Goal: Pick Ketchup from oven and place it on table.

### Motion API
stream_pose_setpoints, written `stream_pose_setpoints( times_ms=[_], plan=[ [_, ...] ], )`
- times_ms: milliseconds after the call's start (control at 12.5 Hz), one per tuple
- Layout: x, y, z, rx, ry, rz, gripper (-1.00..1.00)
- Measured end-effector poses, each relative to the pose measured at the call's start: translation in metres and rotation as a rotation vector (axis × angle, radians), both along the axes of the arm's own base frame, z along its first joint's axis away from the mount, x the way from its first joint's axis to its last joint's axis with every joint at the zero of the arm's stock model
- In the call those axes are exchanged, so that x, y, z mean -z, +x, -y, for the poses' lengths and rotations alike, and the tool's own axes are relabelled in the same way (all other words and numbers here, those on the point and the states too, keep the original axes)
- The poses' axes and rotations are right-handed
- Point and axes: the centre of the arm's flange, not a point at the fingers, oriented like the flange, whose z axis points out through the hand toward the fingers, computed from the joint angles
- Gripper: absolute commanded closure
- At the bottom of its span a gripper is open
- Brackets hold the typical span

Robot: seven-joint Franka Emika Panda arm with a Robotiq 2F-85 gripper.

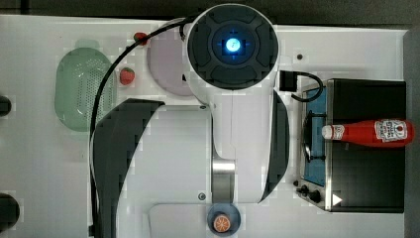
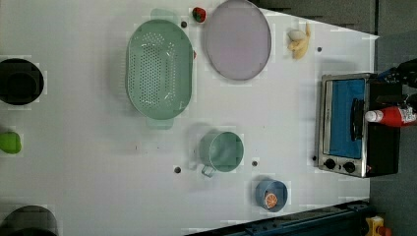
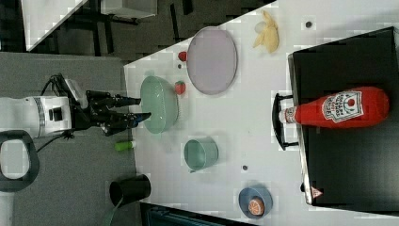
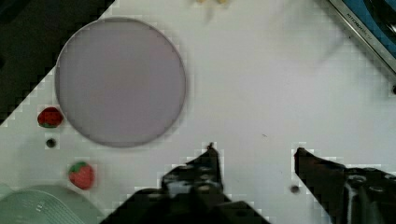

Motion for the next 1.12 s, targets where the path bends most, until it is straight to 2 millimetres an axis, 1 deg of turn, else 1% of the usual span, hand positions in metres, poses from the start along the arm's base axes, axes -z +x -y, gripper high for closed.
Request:
stream_pose_setpoints(
  times_ms=[80,160,240,320,400,480,560,640,720,800,880,960,1120],
  plan=[
    [0.000,-0.025,0.004,0.009,0.009,-0.070,-0.60],
    [-0.007,-0.058,0.008,0.019,0.018,-0.128,-0.82],
    [-0.024,-0.085,0.016,0.032,0.015,-0.138,-1.00],
    [-0.051,-0.101,0.028,0.052,0.016,-0.087,-1.00],
    [-0.083,-0.108,0.039,0.070,0.024,0.001,-1.00],
    [-0.112,-0.110,0.049,0.090,0.047,0.085,-1.00],
    [-0.133,-0.113,0.058,0.108,0.059,0.138,-1.00],
    [-0.142,-0.112,0.066,0.123,0.055,0.170,-1.00],
    [-0.142,-0.107,0.072,0.134,0.053,0.184,-1.00],
    [-0.134,-0.101,0.078,0.146,0.058,0.170,-1.00],
    [-0.119,-0.092,0.091,0.171,0.063,0.148,-1.00],
    [-0.098,-0.083,0.106,0.200,0.071,0.119,-1.00],
    [-0.058,-0.061,0.144,0.269,0.062,0.096,-1.00]
  ],
)
